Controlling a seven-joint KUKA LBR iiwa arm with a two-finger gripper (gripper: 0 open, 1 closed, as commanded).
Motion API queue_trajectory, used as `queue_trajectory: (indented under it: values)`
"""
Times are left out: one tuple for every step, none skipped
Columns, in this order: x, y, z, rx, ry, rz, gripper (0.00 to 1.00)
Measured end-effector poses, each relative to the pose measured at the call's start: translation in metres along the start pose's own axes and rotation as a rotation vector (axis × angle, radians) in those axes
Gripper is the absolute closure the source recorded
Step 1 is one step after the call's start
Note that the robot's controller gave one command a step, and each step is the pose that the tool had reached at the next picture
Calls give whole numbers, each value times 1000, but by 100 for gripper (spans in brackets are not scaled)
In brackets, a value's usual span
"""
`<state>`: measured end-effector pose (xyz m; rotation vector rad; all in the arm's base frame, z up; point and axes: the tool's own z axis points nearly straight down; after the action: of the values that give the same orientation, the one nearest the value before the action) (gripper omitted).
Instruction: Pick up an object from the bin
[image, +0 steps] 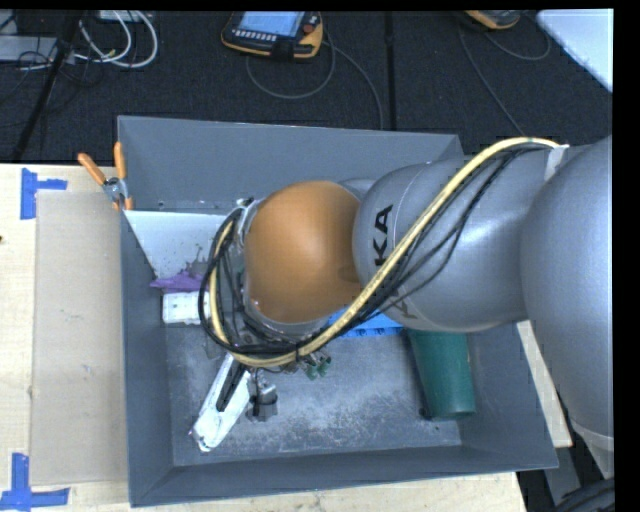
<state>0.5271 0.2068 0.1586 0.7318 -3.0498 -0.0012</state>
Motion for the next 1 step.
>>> queue_trajectory:
  values:
    - [-12, 0, 7, 1, -3, -163, 0]
